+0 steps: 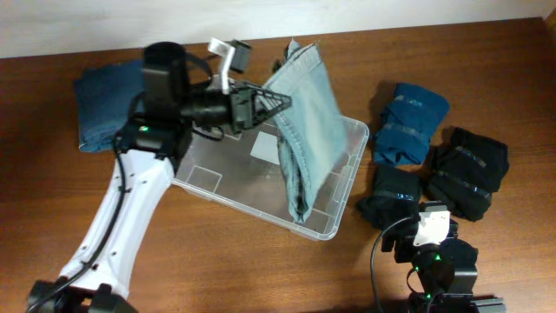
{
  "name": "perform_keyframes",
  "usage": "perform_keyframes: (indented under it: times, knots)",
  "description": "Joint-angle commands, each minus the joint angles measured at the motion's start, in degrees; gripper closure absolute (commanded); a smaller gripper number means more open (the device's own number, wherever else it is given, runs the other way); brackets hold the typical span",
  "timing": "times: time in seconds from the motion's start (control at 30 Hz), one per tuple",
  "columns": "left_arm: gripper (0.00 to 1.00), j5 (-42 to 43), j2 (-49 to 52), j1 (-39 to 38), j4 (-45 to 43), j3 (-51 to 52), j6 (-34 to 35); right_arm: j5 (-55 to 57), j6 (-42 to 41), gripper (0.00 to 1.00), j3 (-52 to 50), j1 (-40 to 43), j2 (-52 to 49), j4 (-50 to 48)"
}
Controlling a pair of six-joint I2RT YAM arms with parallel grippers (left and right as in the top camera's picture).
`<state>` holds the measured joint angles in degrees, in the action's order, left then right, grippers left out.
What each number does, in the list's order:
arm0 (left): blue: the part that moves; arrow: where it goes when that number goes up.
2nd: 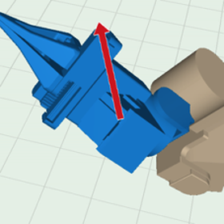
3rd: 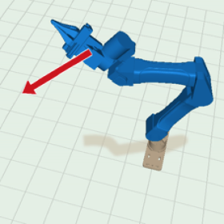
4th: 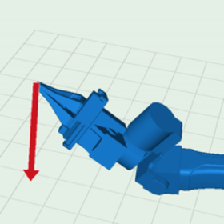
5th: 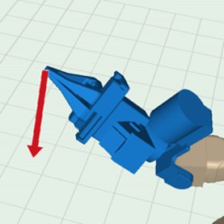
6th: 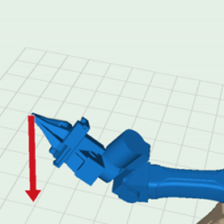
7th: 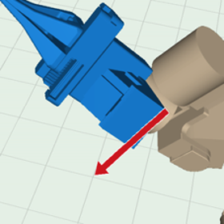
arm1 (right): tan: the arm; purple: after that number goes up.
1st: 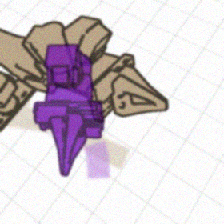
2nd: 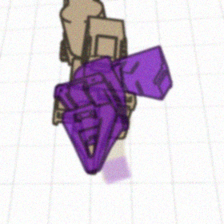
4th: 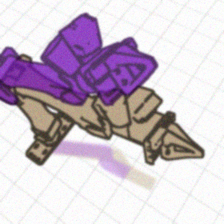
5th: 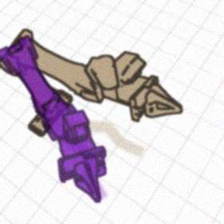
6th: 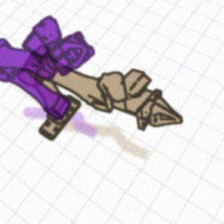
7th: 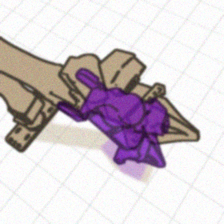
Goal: Pack container
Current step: 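Lift the light-blue jeans with the left gripper and lower into container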
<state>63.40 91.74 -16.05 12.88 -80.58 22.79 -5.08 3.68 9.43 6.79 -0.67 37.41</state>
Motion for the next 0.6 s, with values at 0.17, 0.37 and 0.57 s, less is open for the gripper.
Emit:
perform_keyframes:
  times: [0.17,0.37,0.57]
  knots:
    - [1.00,-14.5,-1.6,-4.3,7.0,-1.2,-5.8,-0.5,0.4,0.01,-0.3,0.4,0.5,0.0]
    - [0.99,-20.3,-1.6,-10.2,8.0,-1.2,-5.7,-0.5,0.4,0.01,-0.3,0.4,0.5,0.0]
    - [0.99,-30.4,-1.6,-15.0,12.8,-1.2,-6.5,-0.5,0.4,0.01,-0.3,0.4,0.5,0.0]
